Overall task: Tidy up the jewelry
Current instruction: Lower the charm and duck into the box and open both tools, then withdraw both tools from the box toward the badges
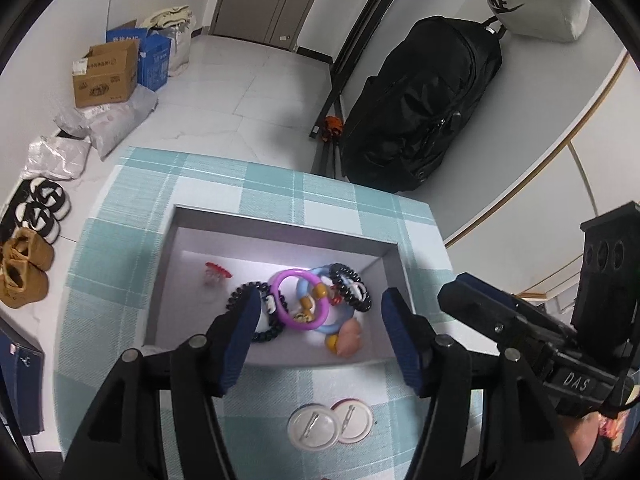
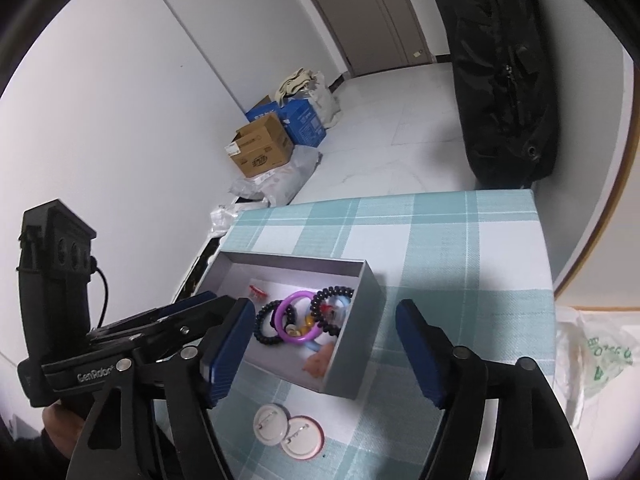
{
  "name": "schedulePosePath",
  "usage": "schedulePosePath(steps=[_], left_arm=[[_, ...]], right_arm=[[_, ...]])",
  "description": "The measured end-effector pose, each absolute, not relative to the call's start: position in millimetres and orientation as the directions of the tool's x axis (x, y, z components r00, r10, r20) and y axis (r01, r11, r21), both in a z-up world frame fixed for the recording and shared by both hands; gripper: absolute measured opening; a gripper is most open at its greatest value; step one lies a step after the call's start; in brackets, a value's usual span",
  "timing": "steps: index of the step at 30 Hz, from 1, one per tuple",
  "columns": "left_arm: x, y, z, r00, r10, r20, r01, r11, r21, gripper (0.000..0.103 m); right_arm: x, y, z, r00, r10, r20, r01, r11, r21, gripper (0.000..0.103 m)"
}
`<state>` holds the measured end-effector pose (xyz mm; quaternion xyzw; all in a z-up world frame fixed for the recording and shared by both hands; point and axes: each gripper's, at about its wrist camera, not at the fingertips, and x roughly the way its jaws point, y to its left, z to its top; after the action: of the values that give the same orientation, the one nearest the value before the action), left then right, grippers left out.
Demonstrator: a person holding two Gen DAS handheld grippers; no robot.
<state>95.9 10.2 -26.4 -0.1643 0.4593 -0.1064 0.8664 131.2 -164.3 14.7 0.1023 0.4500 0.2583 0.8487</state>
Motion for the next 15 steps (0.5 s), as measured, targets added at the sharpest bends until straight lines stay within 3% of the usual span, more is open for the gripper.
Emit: schedulePosePath(steps=[7, 15], left_arm=[[75, 7, -21, 0.585, -0.316, -0.747, 0.076, 0.938, -0.338, 0.058], [49, 10, -25, 0.579, -0.299, -0.759, 0.121, 0.951, -0.283, 0.059]], right_arm=[[122, -166, 9, 0.463, 0.493, -0.737, -0.331, 0.867, 0.372, 0.085], [115, -176, -6, 0.42, 0.45, -0.788, -0.27, 0.891, 0.365, 0.089]])
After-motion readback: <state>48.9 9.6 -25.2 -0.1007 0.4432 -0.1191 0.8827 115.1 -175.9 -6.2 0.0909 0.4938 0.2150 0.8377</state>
